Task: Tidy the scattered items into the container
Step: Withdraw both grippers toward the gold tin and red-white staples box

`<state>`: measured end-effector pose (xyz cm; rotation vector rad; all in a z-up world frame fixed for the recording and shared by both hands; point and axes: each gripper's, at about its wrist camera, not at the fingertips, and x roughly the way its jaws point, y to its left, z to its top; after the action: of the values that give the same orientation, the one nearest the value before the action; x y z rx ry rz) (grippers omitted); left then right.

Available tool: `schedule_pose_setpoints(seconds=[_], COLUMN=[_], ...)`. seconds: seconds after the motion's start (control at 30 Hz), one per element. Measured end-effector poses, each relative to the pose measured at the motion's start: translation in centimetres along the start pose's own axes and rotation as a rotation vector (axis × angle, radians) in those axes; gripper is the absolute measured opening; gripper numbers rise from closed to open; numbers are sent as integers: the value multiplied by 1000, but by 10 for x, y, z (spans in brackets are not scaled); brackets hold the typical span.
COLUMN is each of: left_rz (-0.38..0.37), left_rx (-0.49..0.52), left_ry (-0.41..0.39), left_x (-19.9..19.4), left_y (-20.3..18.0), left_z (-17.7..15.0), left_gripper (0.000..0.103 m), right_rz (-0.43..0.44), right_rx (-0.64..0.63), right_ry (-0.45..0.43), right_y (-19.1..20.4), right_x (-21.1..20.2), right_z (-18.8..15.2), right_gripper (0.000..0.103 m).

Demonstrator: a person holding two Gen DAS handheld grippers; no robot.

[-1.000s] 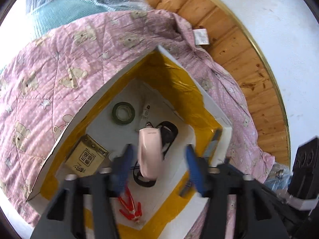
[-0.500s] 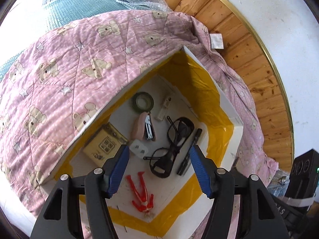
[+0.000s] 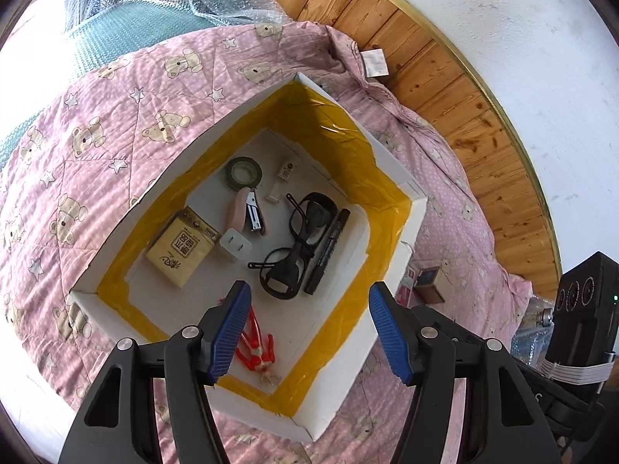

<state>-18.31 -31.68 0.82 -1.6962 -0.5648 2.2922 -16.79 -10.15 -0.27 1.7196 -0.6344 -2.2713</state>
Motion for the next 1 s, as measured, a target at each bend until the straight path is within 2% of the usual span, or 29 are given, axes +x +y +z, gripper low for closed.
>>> schedule_pose_setpoints(seconds=[0.6,1.0], left_rz=[16,33], left_rx=[77,149], left_ry=[-58,-36], left_x=[-51,-57], left_y=[-11,-34], left_z=[-41,-73], left_gripper=[64,64], right_rz=[49,69], right_rx=[-29,32], right_ry=[-48,-71], right_y=[19,-8], right_x=[-32,-47], right_z=[-40,-74], right_gripper=[34,35])
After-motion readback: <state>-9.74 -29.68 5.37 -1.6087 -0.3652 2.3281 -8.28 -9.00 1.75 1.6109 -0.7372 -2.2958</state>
